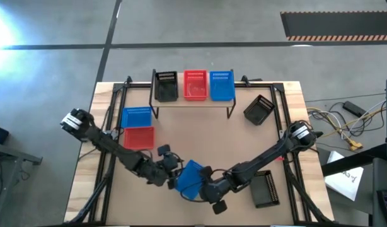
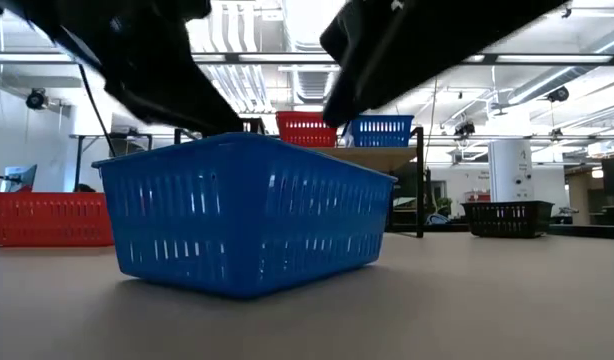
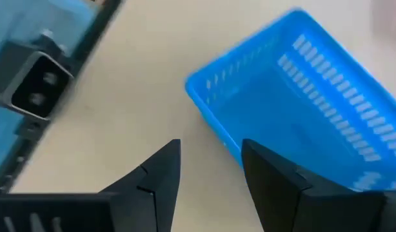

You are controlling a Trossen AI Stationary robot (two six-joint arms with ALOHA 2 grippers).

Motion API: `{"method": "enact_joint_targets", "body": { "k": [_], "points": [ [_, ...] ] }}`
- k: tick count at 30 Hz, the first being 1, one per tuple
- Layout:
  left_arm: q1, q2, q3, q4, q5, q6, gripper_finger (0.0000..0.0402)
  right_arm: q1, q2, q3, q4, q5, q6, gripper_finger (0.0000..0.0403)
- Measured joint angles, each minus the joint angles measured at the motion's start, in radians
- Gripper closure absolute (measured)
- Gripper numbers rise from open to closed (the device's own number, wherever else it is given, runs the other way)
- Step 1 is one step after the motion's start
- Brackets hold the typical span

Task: Stack baskets on shelf by color
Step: Stack the bottom blue bin on the blue bin on the shelf

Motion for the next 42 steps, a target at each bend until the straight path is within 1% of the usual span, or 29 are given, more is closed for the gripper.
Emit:
{"method": "enact_joint_targets", "body": {
  "k": [3,5,7,9,10,12,15,18,20,22,26,29,32,35,37,40,42],
  "points": [
    [-0.019,-0.059,0.019,-0.137,0.007,-0.027,0.0266,0.001,0.000,-0.010,-0.025,0.057,0.024,0.0245],
    [-0.045,-0.099,0.021,-0.237,0.018,-0.106,0.0266,0.002,0.000,-0.011,-0.046,0.100,0.026,0.0245],
    [-0.070,-0.137,0.004,-0.305,0.079,-0.206,0.0266,0.002,0.000,-0.016,-0.064,0.153,0.025,0.0245],
    [-0.090,-0.152,-0.032,-0.301,0.171,-0.288,0.0265,-0.006,0.000,-0.035,-0.076,0.207,0.021,0.0245],
    [-0.102,-0.152,-0.053,-0.290,0.194,-0.316,0.0266,-0.011,0.000,-0.046,-0.079,0.230,0.014,0.0245],
    [-0.121,-0.134,-0.098,-0.229,0.200,-0.361,0.0266,-0.024,0.000,-0.063,-0.083,0.285,-0.003,0.0246],
    [-0.122,-0.081,-0.157,-0.059,0.199,-0.370,0.0265,-0.042,-0.003,-0.071,-0.106,0.394,-0.008,0.0251],
    [-0.103,-0.009,-0.193,0.159,0.141,-0.303,0.0265,-0.061,-0.015,-0.071,-0.156,0.507,0.014,0.0257],
    [-0.079,0.031,-0.194,0.269,0.090,-0.232,0.0265,-0.075,-0.035,-0.071,-0.188,0.544,0.031,0.0261],
    [-0.047,0.062,-0.192,0.358,0.055,-0.171,0.0265,-0.083,-0.065,-0.071,-0.236,0.548,0.050,0.0265],
    [0.017,0.098,-0.174,0.483,0.052,-0.087,0.0265,-0.073,-0.149,-0.071,-0.327,0.544,0.125,0.0272],
    [0.043,0.114,-0.156,0.509,0.053,-0.055,0.0265,-0.045,-0.211,-0.072,-0.335,0.497,0.198,0.0275],
    [0.053,0.121,-0.144,0.510,0.056,-0.034,0.0265,-0.013,-0.243,-0.089,-0.249,0.422,0.270,0.0273],
    [0.053,0.121,-0.146,0.513,0.058,-0.031,0.0265,0.017,-0.232,-0.122,-0.081,0.359,0.304,0.0264],
    [0.053,0.121,-0.147,0.513,0.058,-0.031,0.0265,0.029,-0.204,-0.144,0.034,0.301,0.306,0.0253],
    [0.053,0.120,-0.147,0.513,0.058,-0.031,0.0265,0.034,-0.130,-0.153,0.150,0.205,0.312,0.0233],
    [0.053,0.120,-0.147,0.513,0.058,-0.030,0.0265,0.031,-0.075,-0.142,0.169,0.190,0.311,0.0220]
  ]
}}
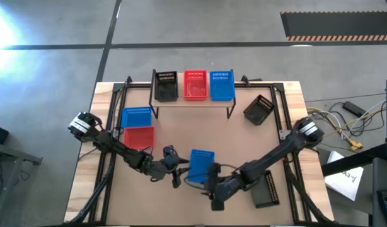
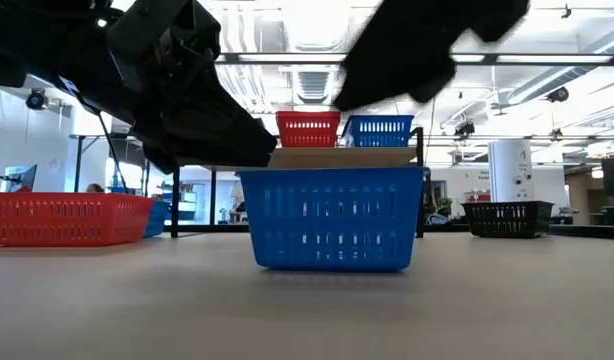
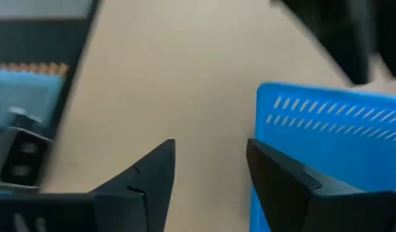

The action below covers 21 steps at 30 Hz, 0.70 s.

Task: Stack baskets on shelf by color
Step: Stack the bottom blue bin on the blue bin on the shelf

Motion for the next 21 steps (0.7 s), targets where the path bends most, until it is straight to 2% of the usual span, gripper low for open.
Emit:
{"method": "enact_joint_targets", "body": {
  "k": [5,10,13,18,21],
  "points": [
    [0.000,0.000,-0.004,-0.004,0.000,0.000,0.0265,-0.037,0.111,0.092,-0.123,0.046,0.036,0.0210],
    [-0.001,0.001,-0.005,-0.007,0.000,0.000,0.0265,-0.068,0.172,0.182,-0.251,0.071,0.047,0.0234],
    [-0.001,0.002,-0.008,-0.008,0.000,0.000,0.0265,-0.073,0.198,0.220,-0.342,0.072,0.044,0.0269],
    [-0.001,0.003,-0.016,-0.010,-0.001,0.000,0.0265,-0.064,0.183,0.242,-0.461,0.124,0.031,0.0367],
    [-0.001,0.003,-0.022,-0.011,-0.002,-0.001,0.0265,-0.038,0.119,0.239,-0.577,0.201,0.033,0.0387]
  ]
}}
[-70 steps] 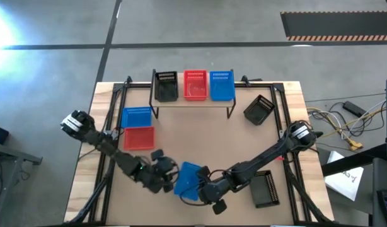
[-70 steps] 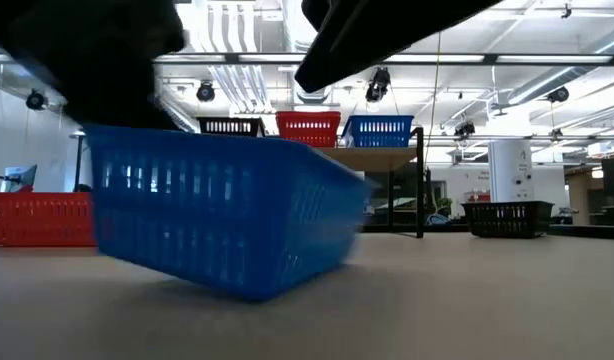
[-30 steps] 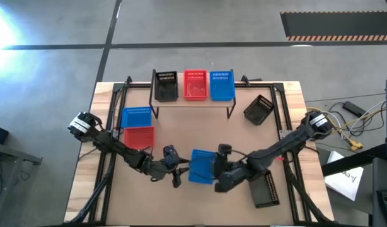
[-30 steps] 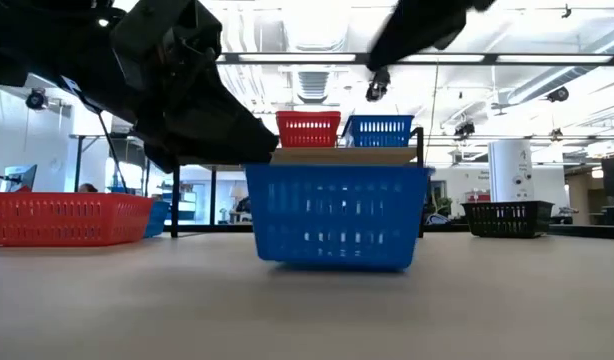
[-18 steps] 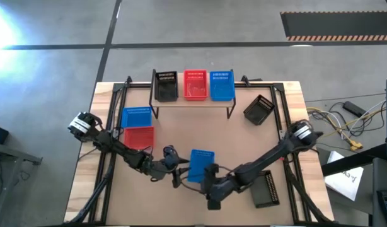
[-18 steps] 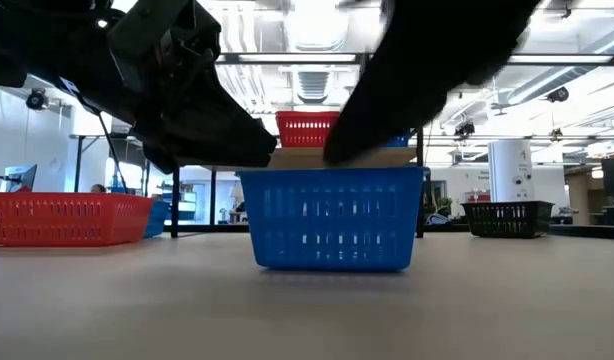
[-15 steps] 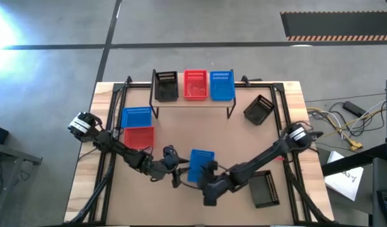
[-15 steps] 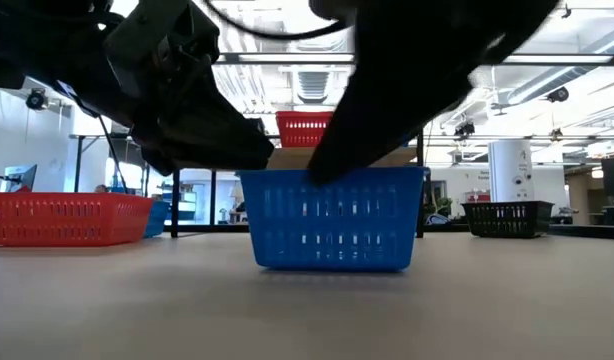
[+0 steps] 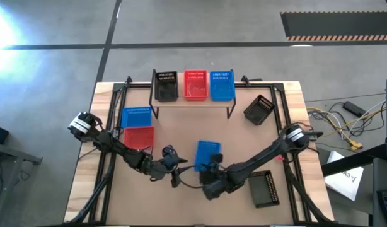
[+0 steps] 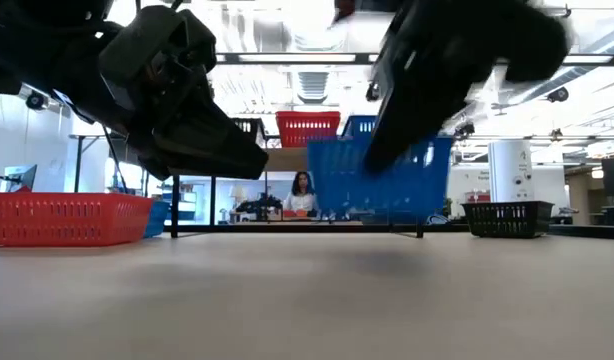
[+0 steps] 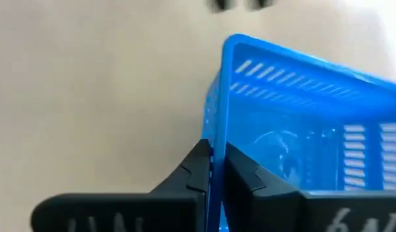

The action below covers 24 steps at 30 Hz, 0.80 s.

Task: Stack baskets on shelf by color
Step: Stack the bottom blue bin on the blue bin on the shelf

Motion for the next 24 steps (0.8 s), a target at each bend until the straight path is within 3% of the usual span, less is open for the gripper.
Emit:
{"method": "enact_joint_targets", "body": {
  "k": [5,9,12,16,18,20,24],
  "points": [
    [0.000,0.000,-0.003,0.000,-0.009,0.003,0.0265,0.045,-0.165,0.000,-0.152,0.103,-0.065,0.0394],
    [0.001,0.000,-0.003,0.001,-0.011,0.007,0.0265,0.043,-0.314,0.000,-0.168,0.195,-0.321,0.0394],
    [0.002,0.000,-0.003,0.001,-0.012,0.009,0.0265,-0.021,-0.415,0.000,-0.165,0.258,-0.538,0.0394],
    [0.002,0.000,-0.003,0.001,-0.013,0.010,0.0265,-0.206,-0.526,-0.005,-0.167,0.260,-0.791,0.0394],
    [0.002,0.000,-0.003,0.001,-0.013,0.010,0.0265,-0.330,-0.563,-0.006,-0.165,0.213,-0.895,0.0394],
    [0.002,0.000,-0.003,0.001,-0.013,0.010,0.0265,-0.474,-0.586,-0.007,-0.164,0.098,-0.973,0.0394],
    [0.002,0.000,-0.003,0.001,-0.013,0.010,0.0265,-0.749,-0.589,-0.010,-0.161,-0.246,-1.041,0.0394]
  ]
}}
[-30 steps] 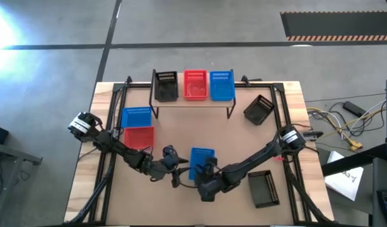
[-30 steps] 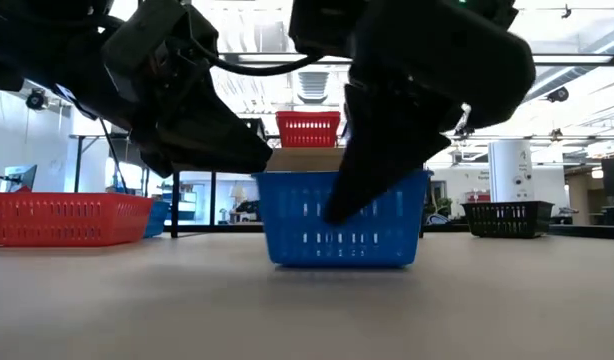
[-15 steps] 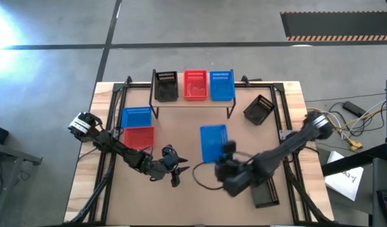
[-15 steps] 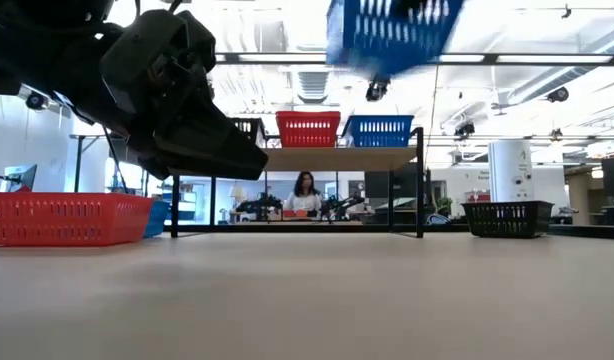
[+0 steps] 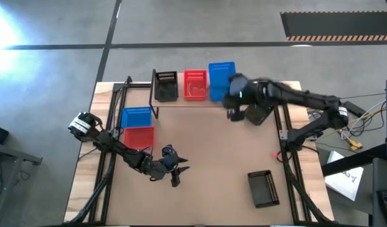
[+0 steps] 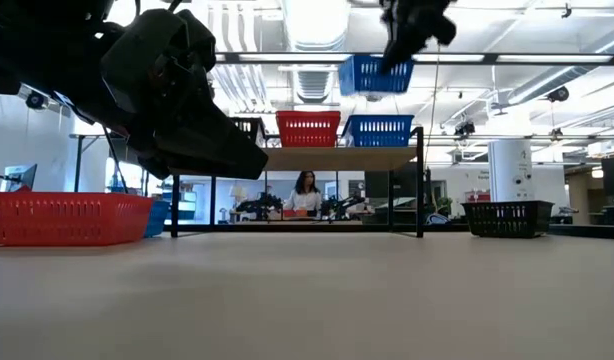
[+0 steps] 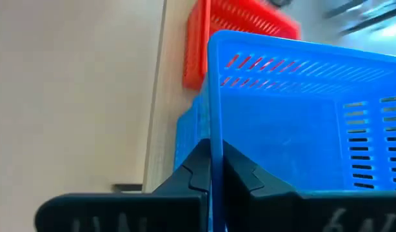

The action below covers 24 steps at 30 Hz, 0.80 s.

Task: Stack baskets on shelf by color
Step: Stack the bottom blue bin on the blue bin on the shelf

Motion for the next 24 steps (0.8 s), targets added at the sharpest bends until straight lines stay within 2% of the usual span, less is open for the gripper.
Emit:
{"method": "enact_joint_targets", "body": {
  "k": [3,6,24],
  "points": [
    [0.001,0.000,0.000,0.000,0.000,0.000,0.0265,-0.144,0.027,0.000,0.002,-0.180,-0.009,0.0394],
    [0.001,0.000,0.000,0.000,0.000,0.000,0.0265,-0.212,0.055,-0.001,0.003,-0.251,-0.028,0.0394],
    [0.001,0.000,0.000,0.001,0.000,-0.001,0.0265,-0.226,0.069,-0.001,-0.031,-0.262,0.031,0.0394]
  ]
}}
